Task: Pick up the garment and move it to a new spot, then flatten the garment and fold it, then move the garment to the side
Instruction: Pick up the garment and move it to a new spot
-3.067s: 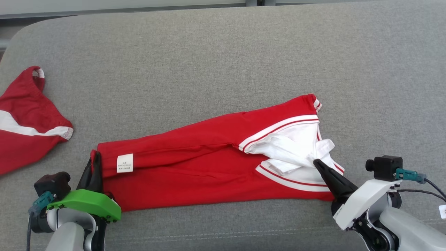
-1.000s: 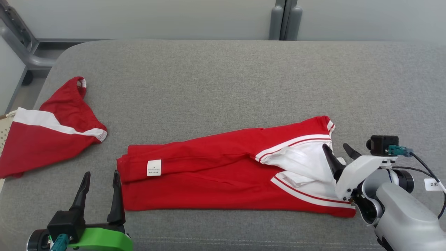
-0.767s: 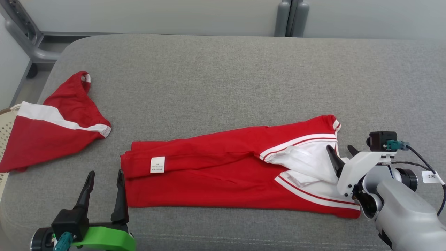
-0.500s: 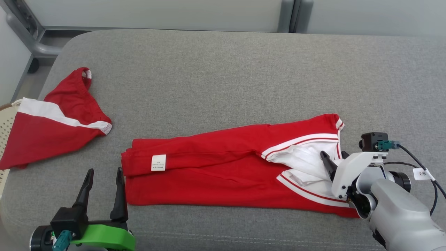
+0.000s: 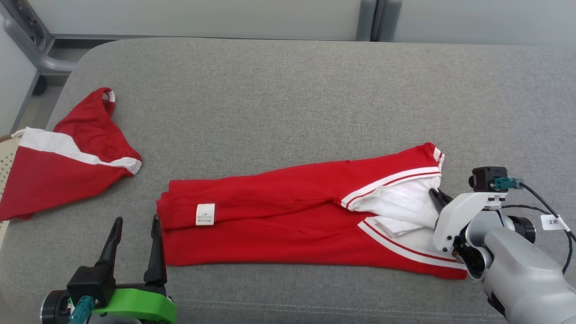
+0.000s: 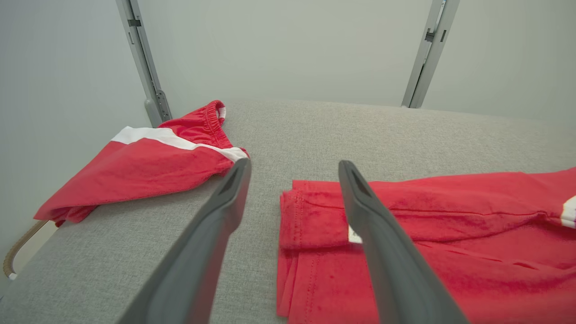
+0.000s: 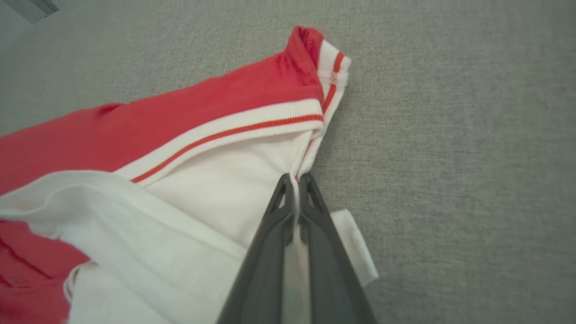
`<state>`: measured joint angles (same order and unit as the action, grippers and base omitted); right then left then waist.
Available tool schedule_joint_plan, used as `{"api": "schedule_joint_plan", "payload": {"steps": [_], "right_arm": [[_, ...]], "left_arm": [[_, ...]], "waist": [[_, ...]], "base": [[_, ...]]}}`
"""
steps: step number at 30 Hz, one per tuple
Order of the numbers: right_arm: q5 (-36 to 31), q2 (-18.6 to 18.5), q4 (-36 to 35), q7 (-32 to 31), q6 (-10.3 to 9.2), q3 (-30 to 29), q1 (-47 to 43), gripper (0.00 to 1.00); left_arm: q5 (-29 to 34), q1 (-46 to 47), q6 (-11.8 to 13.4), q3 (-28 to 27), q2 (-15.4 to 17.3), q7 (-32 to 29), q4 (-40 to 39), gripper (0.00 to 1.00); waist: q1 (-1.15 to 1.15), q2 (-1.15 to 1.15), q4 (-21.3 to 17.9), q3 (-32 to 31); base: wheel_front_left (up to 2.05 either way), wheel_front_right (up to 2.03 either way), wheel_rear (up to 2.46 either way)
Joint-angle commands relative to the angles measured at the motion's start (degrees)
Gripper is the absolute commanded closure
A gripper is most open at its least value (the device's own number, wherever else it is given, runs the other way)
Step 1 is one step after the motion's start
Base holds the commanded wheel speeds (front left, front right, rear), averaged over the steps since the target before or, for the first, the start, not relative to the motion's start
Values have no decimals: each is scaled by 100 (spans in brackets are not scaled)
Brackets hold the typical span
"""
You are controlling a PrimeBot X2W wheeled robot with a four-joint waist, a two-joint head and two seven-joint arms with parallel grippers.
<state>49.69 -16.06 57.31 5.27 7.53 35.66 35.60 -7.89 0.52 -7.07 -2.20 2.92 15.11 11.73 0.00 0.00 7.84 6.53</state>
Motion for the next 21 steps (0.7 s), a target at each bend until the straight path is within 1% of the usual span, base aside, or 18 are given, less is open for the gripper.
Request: {"api": "schedule_joint_plan", "payload": {"steps": [1,14,18,21], "right_arm": [[36,-94,4,51,-8,-6,54,100],[-1,-1053,376,323,-9,-146,234,100],[-5,-1230,383,282,-9,-134,247,100],[23,-1286,294,230,-9,-102,282,100]], "left_arm": [[-29,43,16,-19,0,-8,6,0],[-89,84,37,105,1,-8,66,0],[-94,90,39,116,1,-8,87,0],[-110,100,38,127,1,-8,115,0]], "waist": [[0,0,-14,1],[0,0,-276,10],[0,0,-364,17],[0,0,-432,28]], "base": [[0,0,0],[0,0,0],[0,0,0],[0,0,0]]}}
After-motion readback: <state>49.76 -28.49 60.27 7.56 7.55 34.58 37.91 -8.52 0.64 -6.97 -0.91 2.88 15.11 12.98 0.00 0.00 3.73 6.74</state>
